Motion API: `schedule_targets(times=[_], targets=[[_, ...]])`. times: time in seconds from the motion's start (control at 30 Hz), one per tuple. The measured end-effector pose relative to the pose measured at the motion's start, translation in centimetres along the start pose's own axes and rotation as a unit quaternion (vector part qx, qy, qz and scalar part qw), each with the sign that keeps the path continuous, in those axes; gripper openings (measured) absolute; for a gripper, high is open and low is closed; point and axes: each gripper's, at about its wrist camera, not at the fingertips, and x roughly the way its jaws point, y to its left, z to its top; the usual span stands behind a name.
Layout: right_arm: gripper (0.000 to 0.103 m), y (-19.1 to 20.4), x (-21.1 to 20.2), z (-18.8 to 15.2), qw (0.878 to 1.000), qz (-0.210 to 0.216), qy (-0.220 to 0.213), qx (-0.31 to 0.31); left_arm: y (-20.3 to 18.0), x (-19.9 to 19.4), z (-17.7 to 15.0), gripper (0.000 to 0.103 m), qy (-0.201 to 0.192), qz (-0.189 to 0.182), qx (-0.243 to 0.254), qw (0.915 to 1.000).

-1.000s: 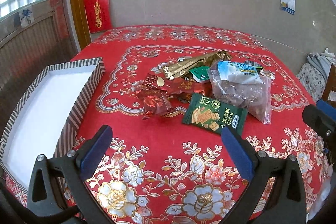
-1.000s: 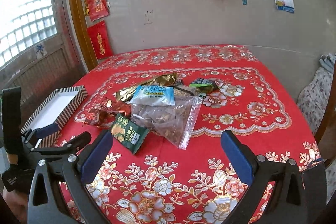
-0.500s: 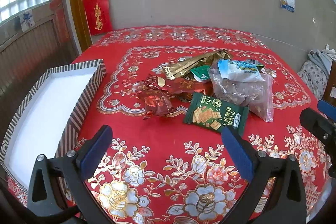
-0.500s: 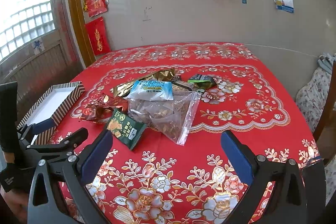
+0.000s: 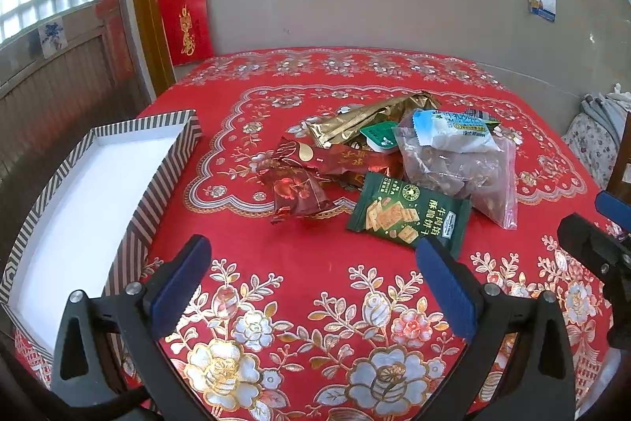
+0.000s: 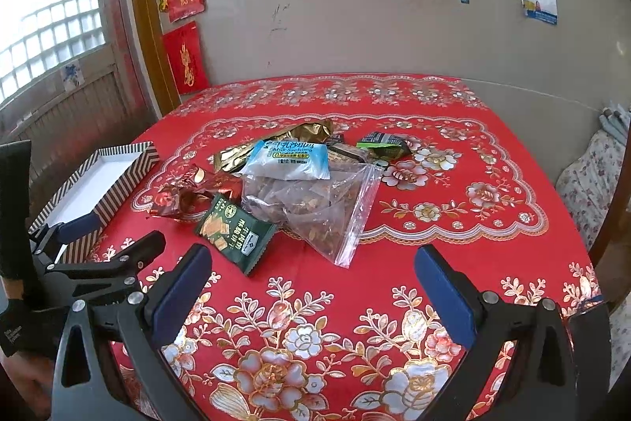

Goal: Organize snacks
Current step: 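Move both tools toward the snack pile on the tablecloth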

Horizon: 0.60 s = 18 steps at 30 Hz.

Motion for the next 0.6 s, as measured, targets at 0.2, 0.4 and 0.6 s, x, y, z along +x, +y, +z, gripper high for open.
schedule_targets(times=[0.2, 0.4, 0.6], targets=[[0.103, -0.2, 0.3, -0.1, 1.000, -0.006, 0.008, -0.005, 0.2, 0.6, 0.0, 0.103, 0.012, 0.001, -0.005, 0.9999], [0.103, -0.6, 1.4, -0.3, 0.999, -0.020, 0.024, -0.016, 0.1, 2.0, 0.3, 0.103, 0.044, -0.011, -0.019, 0.9988], [0.103, -0.1, 4.0, 0.3, 0.996, -0.046, 0.055, -0.049, 0.3, 3.0, 1.9, 0.103, 0.058, -0.017, -0.034, 0.9976]])
